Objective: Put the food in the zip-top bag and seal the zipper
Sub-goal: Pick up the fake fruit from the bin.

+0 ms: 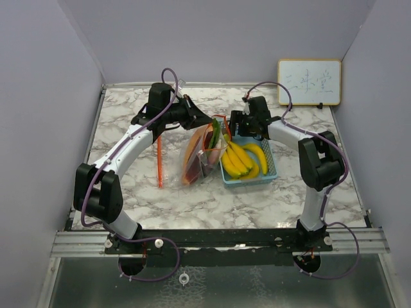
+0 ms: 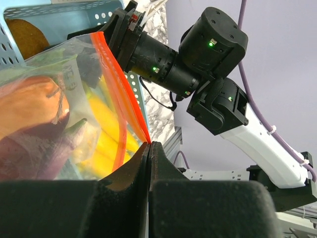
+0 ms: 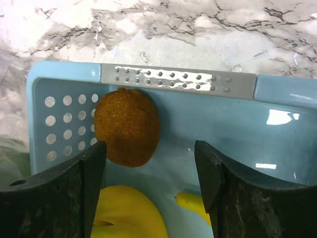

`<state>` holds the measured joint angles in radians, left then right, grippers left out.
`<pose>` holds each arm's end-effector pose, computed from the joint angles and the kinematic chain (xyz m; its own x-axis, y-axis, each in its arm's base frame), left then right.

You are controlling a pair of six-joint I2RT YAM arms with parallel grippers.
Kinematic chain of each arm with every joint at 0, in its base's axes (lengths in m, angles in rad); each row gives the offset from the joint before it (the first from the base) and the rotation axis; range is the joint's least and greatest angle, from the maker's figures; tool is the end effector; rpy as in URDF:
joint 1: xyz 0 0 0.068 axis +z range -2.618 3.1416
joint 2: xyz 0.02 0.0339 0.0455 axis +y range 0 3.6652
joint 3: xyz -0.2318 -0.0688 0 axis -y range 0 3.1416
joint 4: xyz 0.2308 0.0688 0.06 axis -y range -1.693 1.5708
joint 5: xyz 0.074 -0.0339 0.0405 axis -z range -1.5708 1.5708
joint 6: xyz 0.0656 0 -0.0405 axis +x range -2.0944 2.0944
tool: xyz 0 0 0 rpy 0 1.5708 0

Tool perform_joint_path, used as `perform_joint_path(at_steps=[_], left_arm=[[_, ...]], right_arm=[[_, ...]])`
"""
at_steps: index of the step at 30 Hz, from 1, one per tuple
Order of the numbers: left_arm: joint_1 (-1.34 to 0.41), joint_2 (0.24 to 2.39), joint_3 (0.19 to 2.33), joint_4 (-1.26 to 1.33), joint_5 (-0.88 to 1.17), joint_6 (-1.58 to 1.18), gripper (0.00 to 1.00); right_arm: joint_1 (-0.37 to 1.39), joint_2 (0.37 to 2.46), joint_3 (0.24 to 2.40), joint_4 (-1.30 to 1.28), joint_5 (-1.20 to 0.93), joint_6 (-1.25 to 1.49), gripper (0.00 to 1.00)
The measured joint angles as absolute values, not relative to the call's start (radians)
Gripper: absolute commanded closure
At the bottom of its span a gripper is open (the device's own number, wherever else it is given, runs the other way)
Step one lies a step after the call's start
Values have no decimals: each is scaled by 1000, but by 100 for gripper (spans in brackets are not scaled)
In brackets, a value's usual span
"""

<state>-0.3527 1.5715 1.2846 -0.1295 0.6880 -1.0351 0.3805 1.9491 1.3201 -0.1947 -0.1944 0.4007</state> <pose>0.3352 -0.1678 0.2871 -0.8919 -0.3796 -0.2460 0.0880 0.3878 -0.9175 0.3867 0.1683 0.1401 -0.8169 0.0854 -0.5704 -0.1820 0.9002 0.3956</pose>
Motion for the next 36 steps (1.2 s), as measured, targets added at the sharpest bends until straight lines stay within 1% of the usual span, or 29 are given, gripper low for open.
perform_joint_path(at_steps=[8,10,11,13,14,18,19,22,27,32,36], left_arm=[[-353,1571,1285,-130,692,-1036,100],[-353,1571,1285,-130,692,-1036,100],[-353,1571,1285,-130,692,-1036,100],[-353,1571,1284,-130,692,-1036,100],[-353,1571,1284,-129,692,-1036,100],[-353,1571,1280,-128,692,-1037,100],[-353,1571,1278,-127,692,-1038,100],[-353,1571,1271,-123,692,-1042,100],[-353,1571,1269,-120,692,-1044,100],[-353,1571,1263,-107,692,-1047,100],[-353,1571,1248,-86,692,-1056,100]], right_arm=[[393,1998,1341,-176,-212,385,29],[408,2006,1358,-180,-199,372,33],[423,2014,1372,-185,-187,364,40],[449,2026,1396,-194,-157,349,58],[466,2034,1407,-206,-127,335,65],[495,2045,1411,-231,-24,323,89],[496,2044,1411,-233,-8,322,92],[498,2033,1409,-251,65,319,96],[459,1951,1327,-278,115,336,97],[373,1812,1261,-290,48,337,97],[368,1717,1268,-289,-28,334,97]])
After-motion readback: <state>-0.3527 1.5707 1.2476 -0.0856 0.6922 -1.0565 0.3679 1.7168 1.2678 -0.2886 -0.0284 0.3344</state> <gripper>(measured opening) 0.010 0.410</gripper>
